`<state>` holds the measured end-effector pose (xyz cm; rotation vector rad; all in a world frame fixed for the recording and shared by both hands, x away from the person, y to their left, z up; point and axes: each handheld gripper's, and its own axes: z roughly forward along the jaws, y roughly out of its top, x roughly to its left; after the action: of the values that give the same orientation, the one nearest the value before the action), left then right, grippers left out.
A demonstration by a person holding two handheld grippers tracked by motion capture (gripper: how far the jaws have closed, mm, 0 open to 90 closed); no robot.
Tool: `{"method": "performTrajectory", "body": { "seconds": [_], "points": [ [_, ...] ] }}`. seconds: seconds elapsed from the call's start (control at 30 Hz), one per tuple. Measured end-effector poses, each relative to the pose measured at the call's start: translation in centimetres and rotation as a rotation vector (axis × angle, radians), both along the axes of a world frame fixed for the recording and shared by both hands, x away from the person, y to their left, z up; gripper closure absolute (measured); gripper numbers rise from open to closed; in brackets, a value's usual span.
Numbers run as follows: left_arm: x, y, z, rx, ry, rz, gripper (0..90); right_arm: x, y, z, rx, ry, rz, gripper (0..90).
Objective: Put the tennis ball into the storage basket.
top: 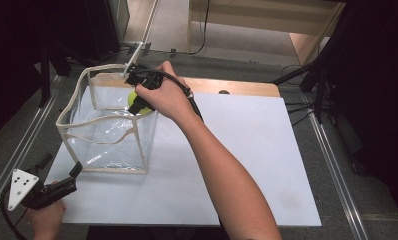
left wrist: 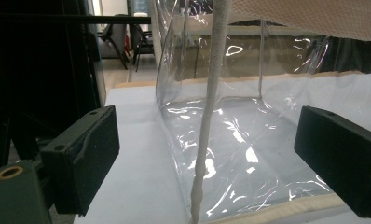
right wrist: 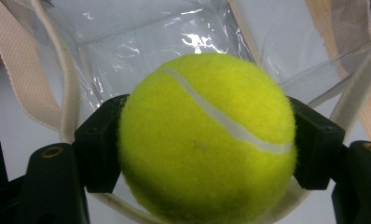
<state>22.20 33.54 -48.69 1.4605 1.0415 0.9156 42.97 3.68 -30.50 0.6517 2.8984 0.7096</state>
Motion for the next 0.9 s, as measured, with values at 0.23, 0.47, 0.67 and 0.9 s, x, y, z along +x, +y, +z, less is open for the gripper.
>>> {"method": "performTrajectory", "body": {
  "seconds": [0.23, 0.47, 0.67, 0.9],
  "points": [
    [0.0, 0.0, 0.0, 0.002, 0.000, -0.001, 6.9, 0.3, 0.3, -0.8, -0.020, 0.007, 0.013, 23.5],
    [0.0, 0.0, 0.0, 0.000, 0.001, -0.001, 6.9, 0.4, 0.7, -1.5, -0.041, 0.030, 0.005, 22.6],
    [0.0, 0.0, 0.0, 0.002, 0.000, -0.002, 6.9, 0.4, 0.5, -1.2, -0.013, 0.031, -0.028, 14.5],
    [0.0, 0.0, 0.0, 0.002, 0.001, -0.002, 6.9, -0.2, -0.3, -0.1, 0.022, 0.003, -0.041, 9.7]
  ]
}}
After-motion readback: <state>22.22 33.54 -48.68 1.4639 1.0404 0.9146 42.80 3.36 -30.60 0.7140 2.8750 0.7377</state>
